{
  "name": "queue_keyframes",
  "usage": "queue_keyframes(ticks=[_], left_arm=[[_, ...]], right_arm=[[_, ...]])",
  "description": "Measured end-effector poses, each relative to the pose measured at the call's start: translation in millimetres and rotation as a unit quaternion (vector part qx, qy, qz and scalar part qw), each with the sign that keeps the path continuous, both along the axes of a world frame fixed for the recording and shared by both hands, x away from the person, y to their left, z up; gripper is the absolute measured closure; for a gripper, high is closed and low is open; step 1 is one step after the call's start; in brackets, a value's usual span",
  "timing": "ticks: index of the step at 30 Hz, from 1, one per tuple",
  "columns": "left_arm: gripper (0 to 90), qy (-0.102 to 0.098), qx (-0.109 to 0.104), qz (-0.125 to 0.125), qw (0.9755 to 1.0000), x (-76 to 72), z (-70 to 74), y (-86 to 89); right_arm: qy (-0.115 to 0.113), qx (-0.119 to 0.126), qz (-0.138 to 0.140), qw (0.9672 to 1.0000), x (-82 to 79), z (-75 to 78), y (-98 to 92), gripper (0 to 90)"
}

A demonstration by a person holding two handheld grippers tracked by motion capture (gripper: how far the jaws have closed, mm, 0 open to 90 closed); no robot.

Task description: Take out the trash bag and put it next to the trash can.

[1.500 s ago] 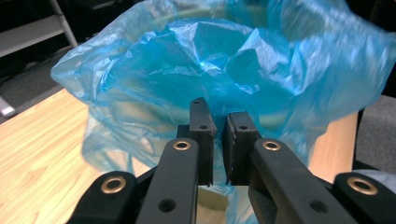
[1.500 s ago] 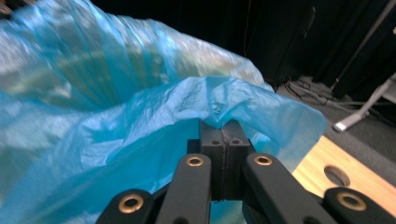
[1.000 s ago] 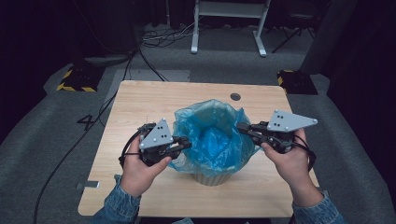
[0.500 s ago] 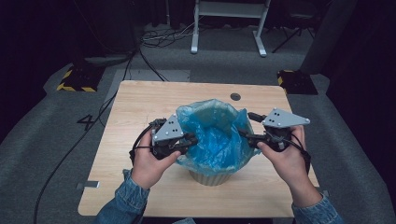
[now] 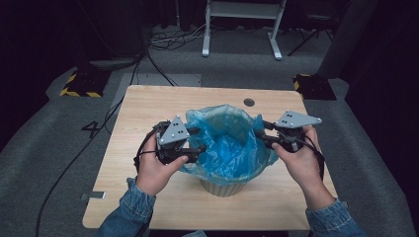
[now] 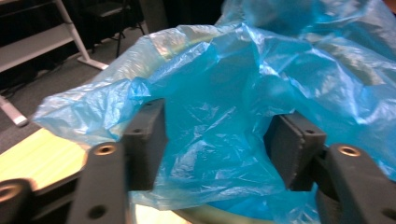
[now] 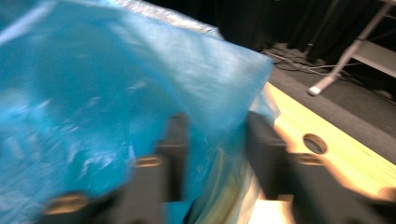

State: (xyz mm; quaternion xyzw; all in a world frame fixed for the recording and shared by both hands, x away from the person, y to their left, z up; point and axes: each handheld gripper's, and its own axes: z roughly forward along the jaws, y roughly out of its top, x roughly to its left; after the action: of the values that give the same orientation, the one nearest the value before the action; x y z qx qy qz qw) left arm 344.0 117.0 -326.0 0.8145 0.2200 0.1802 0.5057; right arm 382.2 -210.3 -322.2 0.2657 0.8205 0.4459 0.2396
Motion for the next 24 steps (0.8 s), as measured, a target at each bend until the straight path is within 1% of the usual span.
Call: queue_keyframes(ticks=[1, 2, 3, 5, 9, 14, 16, 18, 19, 20, 21, 22, 23, 24], left_arm=[[54.2, 0.0, 0.0, 0.0, 1.0, 0.0, 0.0, 0.0], [57.3, 0.0, 0.0, -0.007, 1.0, -1.1, 0.5, -1.2], [60.5, 0.0, 0.0, -0.01, 0.9999, -1.8, 1.1, -1.5], [66.2, 0.002, 0.0, -0.018, 0.9998, -2.8, 2.8, -2.3], [73.2, 0.004, 0.005, -0.032, 0.9995, -5.3, 7.0, -5.6], [79.1, 0.002, 0.002, -0.044, 0.999, -7.5, 12.5, -10.0], [79.9, 0.003, -0.001, -0.048, 0.9989, -7.3, 13.6, -11.8], [79.9, 0.005, -0.001, -0.05, 0.9987, -6.4, 13.7, -13.7], [79.9, 0.005, -0.001, -0.05, 0.9987, -6.4, 13.7, -13.7], [79.8, 0.005, 0.005, -0.051, 0.9987, -5.2, 13.6, -15.6], [79.9, 0.005, 0.005, -0.051, 0.9987, -4.8, 13.5, -16.6], [80.2, 0.005, 0.006, -0.051, 0.9986, -4.3, 13.5, -17.4], [80.4, 0.005, 0.006, -0.052, 0.9986, -4.0, 13.7, -18.1], [80.5, 0.005, 0.005, -0.052, 0.9986, -3.6, 13.8, -19.0]], right_arm=[[-0.003, -0.001, 0.01, 0.9999, 1.0, -0.4, 0.9, 83.4], [-0.004, -0.001, 0.014, 0.9999, 1.1, -0.2, 1.3, 87.8], [-0.006, 0.003, 0.019, 0.9998, 0.9, 0.4, 1.9, 89.4], [-0.01, 0.014, 0.026, 0.9995, -0.7, 2.9, 2.9, 90.0], [-0.023, 0.036, 0.043, 0.9982, -6.7, 12.1, 5.3, 90.0], [-0.031, 0.063, 0.079, 0.9944, -17.2, 24.9, 13.4, 90.0], [-0.027, 0.072, 0.096, 0.9924, -21.6, 27.7, 18.2, 90.0], [-0.021, 0.079, 0.111, 0.9905, -25.9, 28.7, 22.9, 90.0], [-0.021, 0.079, 0.111, 0.9905, -25.9, 28.7, 22.9, 90.0], [-0.012, 0.084, 0.13, 0.9879, -29.1, 28.2, 27.2, 90.0], [-0.006, 0.084, 0.138, 0.9868, -29.9, 27.7, 28.6, 89.9], [0.006, 0.084, 0.153, 0.9846, -30.8, 27.0, 30.8, 89.7], [0.01, 0.084, 0.162, 0.983, -31.9, 26.4, 32.7, 89.2], [0.013, 0.081, 0.167, 0.9825, -32.8, 26.0, 34.4, 86.5]])
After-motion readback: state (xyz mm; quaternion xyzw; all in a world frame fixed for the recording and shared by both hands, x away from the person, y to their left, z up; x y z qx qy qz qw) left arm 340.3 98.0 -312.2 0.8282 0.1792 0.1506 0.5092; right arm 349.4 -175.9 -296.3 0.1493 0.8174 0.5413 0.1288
